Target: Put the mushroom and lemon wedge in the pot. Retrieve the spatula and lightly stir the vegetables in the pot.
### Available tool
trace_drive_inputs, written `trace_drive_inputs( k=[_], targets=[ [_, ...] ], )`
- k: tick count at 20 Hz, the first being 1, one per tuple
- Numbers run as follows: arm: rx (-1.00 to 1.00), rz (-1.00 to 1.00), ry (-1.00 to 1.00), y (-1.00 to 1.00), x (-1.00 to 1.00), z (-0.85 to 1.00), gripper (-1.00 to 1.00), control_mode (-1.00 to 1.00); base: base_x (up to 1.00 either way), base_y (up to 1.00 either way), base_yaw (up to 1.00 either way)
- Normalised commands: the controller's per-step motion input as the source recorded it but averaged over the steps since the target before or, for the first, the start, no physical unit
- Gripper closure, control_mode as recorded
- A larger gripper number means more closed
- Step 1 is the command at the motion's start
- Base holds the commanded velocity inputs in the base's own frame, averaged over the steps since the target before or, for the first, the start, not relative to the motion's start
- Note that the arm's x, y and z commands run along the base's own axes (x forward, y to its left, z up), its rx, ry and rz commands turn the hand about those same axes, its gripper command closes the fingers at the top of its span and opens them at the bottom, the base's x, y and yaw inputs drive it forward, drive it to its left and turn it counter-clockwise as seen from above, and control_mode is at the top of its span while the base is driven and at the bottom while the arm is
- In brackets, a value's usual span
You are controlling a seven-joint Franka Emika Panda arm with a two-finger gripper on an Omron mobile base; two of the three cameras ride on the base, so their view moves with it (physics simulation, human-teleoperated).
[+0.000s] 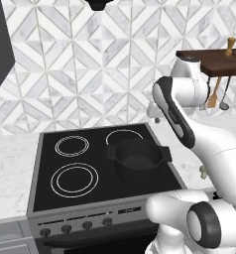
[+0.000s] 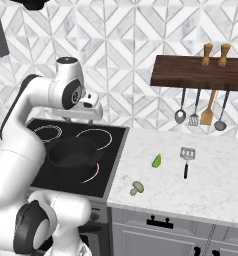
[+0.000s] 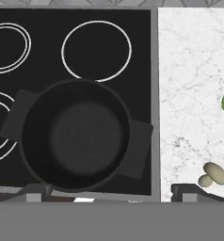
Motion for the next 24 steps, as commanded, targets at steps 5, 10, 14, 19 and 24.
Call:
trace_drive_inputs(
  k=[5,10,14,19,24],
  targets=[
    [0.01,-0.05,0.05,-0.56,-0.30,-0.15,-1.00,-1.00,0.00,0.00,0.00],
    [0.08,-0.09,0.10,-0.66,-0.22,-0.19,-1.00,-1.00,0.00,0.00,0.00],
    [0.10,-0.06,0.12,-0.58,-0.24,-0.22,-1.00,-1.00,0.00,0.00,0.00],
    [0.02,-0.06,0.15,-0.54,-0.01,-0.29,-1.00,-1.00,0.00,0.00,0.00],
    [0.00,-0.02,0.03,-0.59,0.00,-0.47,-1.00,-1.00,0.00,0.00,0.00]
  ],
)
